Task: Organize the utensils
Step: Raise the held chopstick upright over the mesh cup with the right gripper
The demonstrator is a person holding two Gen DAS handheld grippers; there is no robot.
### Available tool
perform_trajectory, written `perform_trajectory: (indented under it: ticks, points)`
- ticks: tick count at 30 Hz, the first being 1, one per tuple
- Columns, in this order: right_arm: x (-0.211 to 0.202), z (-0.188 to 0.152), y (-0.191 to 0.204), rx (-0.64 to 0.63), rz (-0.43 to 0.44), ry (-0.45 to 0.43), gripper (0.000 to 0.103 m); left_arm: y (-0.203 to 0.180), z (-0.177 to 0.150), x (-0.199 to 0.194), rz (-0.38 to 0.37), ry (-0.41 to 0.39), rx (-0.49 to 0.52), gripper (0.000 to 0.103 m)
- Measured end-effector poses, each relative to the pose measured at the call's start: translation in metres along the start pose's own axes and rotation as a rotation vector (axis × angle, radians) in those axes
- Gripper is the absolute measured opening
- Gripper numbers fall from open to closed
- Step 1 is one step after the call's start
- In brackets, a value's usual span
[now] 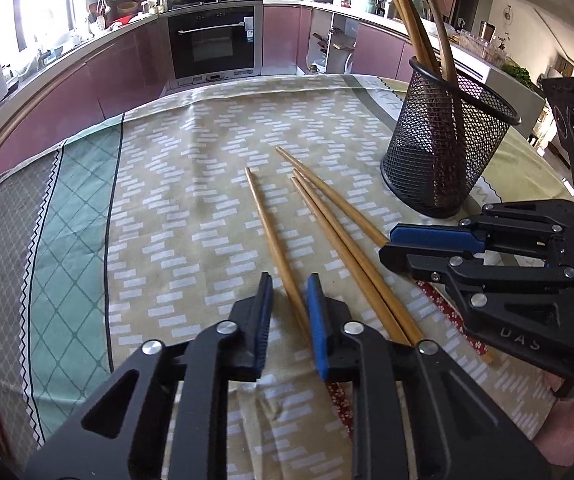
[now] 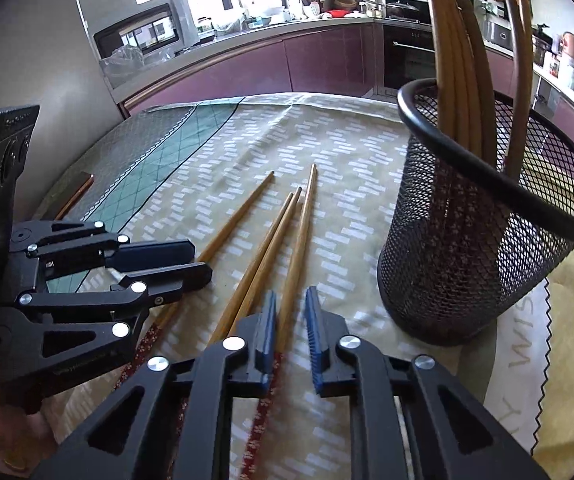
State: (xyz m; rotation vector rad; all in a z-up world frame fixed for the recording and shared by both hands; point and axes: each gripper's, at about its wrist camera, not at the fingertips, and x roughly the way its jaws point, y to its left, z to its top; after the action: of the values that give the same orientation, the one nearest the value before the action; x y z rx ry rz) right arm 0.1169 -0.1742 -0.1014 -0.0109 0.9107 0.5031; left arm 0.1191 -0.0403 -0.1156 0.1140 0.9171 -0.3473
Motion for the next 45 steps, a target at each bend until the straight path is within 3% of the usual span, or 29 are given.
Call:
perform_trajectory:
  ticks: [9, 14, 18, 26, 30, 35, 37, 39, 45]
  points:
    - [-0.013, -0.005, -0.016, 0.095, 0.049, -0.037, 0.006, 0.007, -0.005, -0.009, -0.016, -0.019, -0.072, 0.008]
    - [-0.032, -0.008, -0.010, 0.053, 0.116, -0.068, 0.006, 0.003, -0.011, -0.020, -0.045, -0.029, -0.039, 0.008]
    - [-0.031, -0.013, -0.003, 0.004, 0.148, -0.020, 0.006, -0.006, -0.018, -0.021, -0.083, -0.011, -0.004, 0.008]
    - [-0.019, -0.017, 0.000, -0.025, 0.101, 0.042, 0.007, -0.014, -0.020, -0.012, -0.080, 0.018, 0.046, 0.008]
    - [-0.012, -0.014, -0.003, -0.021, 0.096, 0.045, 0.007, -0.015, -0.013, -0.007, -0.085, 0.021, 0.068, 0.017]
    - [-0.005, -0.006, -0.005, -0.016, 0.103, 0.039, 0.007, -0.015, -0.003, 0.000, -0.081, 0.023, 0.074, 0.018]
    - [-0.005, -0.004, -0.006, -0.012, 0.102, 0.033, 0.006, -0.016, 0.000, 0.002, -0.077, 0.024, 0.069, 0.017]
    - [-0.009, -0.006, -0.007, -0.008, 0.103, 0.024, 0.006, -0.015, 0.001, 0.003, -0.081, 0.027, 0.054, 0.008]
    - [-0.031, -0.003, -0.008, -0.008, 0.127, -0.042, 0.006, -0.011, 0.001, -0.012, -0.104, -0.006, 0.030, 0.007]
